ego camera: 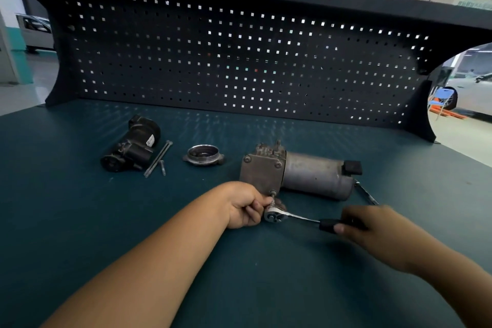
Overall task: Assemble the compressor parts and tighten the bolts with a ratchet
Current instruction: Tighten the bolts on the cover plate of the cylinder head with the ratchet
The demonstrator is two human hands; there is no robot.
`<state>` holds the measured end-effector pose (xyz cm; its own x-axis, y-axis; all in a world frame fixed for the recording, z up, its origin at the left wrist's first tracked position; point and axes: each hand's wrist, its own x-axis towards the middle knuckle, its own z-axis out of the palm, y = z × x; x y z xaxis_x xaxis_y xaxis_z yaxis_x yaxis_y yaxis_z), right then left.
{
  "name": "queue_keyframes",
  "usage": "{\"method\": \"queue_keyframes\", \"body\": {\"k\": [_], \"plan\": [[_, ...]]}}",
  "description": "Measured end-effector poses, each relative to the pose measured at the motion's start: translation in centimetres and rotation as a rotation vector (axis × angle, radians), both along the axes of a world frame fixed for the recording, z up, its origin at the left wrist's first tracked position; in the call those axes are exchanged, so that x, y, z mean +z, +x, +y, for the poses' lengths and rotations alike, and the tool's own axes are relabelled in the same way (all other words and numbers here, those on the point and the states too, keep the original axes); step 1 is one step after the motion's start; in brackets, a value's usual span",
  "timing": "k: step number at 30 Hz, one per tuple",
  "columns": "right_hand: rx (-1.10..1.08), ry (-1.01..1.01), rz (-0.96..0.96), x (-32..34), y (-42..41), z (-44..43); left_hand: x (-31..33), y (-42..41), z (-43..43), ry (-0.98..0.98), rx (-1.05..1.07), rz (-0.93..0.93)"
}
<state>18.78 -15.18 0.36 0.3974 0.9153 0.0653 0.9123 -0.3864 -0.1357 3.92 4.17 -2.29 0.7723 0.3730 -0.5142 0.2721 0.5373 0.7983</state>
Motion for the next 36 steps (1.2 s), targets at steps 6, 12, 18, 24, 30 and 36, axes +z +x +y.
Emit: {"method": "queue_keyframes", "body": {"k": [6,12,18,24,30,36], "plan": [[0.163,0.413,0.014,6.8,-2.7,2.8,0.2,0.2,-0.3,0.006,0.076,0.006],[0.513,0.286,-0.123,7.1,-9.4,10.7,0.4,0.1,-0.4,0.036,0.071,-0.018],[0.474,0.393,-0.009,7.1,-8.0,10.9,0.2,0.1,0.1,0.016,0.086,0.008],[0.13,0.432,0.09,5.8,-1.3,3.5,0.2,0.1,0.2,-0.029,0.096,0.009],[-0.002,-0.061,0.002,0.1,-0.3,0.6,0.3,0.1,0.0,-0.022,0.045,0.02],[-0.016,-0.015,-0.052,1.9,-0.9,1.0,0.3,0.1,-0.2,-0.009,0.037,0.025]]}}
